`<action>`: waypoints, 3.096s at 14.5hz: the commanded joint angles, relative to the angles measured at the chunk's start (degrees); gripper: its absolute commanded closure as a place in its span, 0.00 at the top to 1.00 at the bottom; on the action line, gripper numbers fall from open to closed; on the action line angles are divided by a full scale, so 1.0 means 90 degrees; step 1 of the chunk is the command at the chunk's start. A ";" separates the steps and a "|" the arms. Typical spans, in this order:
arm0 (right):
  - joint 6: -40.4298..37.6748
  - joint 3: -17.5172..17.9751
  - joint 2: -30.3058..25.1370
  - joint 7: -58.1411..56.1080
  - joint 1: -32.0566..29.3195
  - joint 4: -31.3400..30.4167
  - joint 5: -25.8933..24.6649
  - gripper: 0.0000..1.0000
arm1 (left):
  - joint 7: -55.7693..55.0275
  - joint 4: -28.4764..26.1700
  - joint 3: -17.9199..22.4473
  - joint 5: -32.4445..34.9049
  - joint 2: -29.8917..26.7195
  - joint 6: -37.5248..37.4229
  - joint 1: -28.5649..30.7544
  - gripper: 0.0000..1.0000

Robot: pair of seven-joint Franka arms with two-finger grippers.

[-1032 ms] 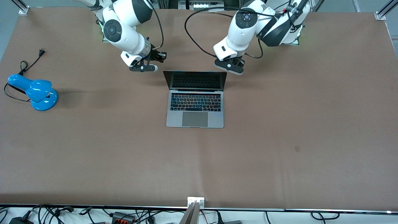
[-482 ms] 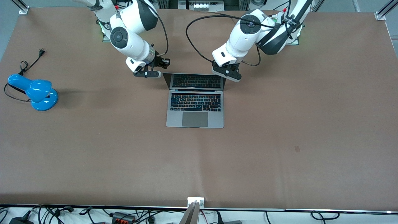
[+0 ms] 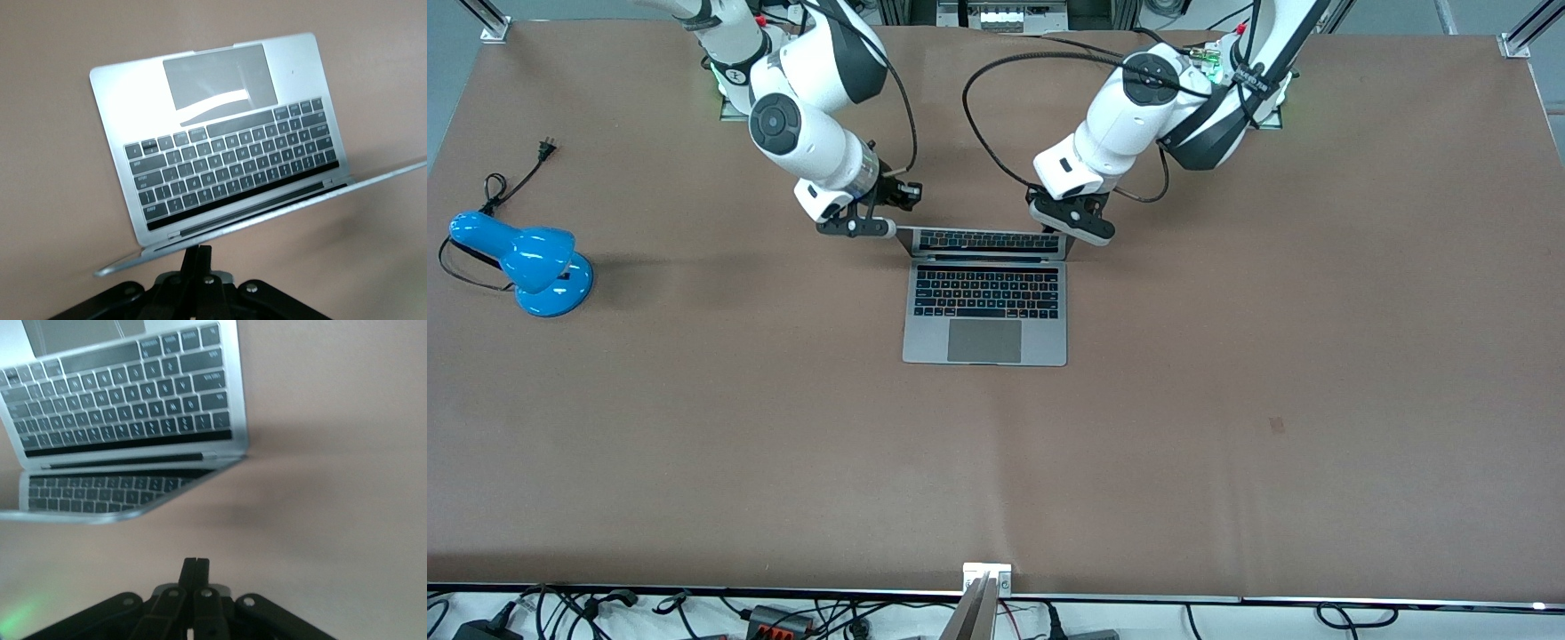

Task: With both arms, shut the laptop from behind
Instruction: 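Push the laptop screen down with both grippers until it shuts, then hold both grippers pressed on the closed laptop lid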

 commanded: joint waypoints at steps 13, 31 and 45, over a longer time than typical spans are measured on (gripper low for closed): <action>0.0029 -0.0090 0.1304 0.0066 -0.0179 0.1252 0.0034 0.00 | 0.0469 0.0816 0.0178 0.0518 0.1144 0.0355 0.0341 0.01; 0.0205 -0.0129 0.3129 0.0017 -0.0384 0.2599 -0.0063 0.00 | 0.0421 0.2779 0.1445 0.1114 0.3234 0.0345 -0.0506 0.01; 0.0410 -0.0129 0.4000 -0.0042 -0.0336 0.3157 -0.0063 0.00 | 0.0372 0.3288 0.1887 0.1124 0.3684 0.0345 -0.0939 0.01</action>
